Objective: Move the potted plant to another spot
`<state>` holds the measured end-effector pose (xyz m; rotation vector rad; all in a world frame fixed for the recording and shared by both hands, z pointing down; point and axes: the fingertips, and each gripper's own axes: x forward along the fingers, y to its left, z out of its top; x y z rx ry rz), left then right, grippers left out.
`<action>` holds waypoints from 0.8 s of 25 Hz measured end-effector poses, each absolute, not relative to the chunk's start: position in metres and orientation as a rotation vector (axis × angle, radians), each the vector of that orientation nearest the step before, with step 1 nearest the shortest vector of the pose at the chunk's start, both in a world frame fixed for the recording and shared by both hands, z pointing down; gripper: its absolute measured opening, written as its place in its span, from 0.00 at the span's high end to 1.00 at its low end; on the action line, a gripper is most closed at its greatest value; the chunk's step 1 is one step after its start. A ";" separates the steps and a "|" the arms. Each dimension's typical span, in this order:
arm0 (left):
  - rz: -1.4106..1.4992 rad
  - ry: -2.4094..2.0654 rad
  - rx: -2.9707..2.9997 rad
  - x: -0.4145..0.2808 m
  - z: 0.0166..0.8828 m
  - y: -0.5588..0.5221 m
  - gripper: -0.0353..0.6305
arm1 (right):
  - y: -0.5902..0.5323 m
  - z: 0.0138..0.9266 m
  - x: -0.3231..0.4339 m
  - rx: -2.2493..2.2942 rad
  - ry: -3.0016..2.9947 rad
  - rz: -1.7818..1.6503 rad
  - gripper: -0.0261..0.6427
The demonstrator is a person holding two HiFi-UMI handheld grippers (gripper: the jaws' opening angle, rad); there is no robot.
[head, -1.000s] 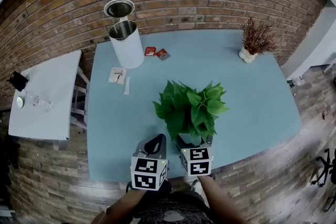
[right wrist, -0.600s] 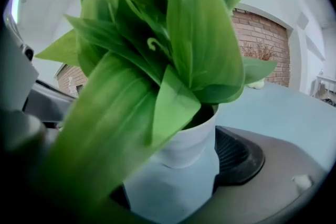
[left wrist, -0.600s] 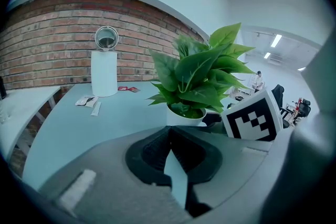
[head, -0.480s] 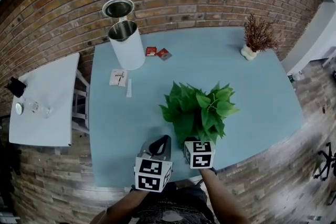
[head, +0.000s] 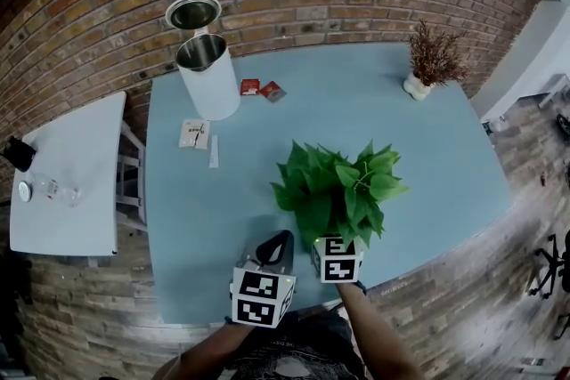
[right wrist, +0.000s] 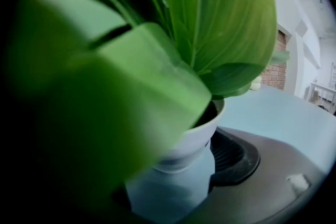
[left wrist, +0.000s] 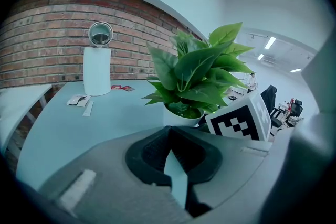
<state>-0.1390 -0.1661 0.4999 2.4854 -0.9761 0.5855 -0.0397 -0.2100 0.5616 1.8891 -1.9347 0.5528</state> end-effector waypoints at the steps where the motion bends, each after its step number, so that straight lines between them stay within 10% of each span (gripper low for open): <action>1: 0.585 -0.969 2.485 -0.139 0.500 -0.166 0.94 | -0.210 0.562 -0.039 1.890 -1.932 0.551 0.25; 20: 0.558 -1.019 2.453 -0.134 0.508 -0.166 0.94 | -0.208 0.561 -0.038 1.880 -1.974 0.522 0.26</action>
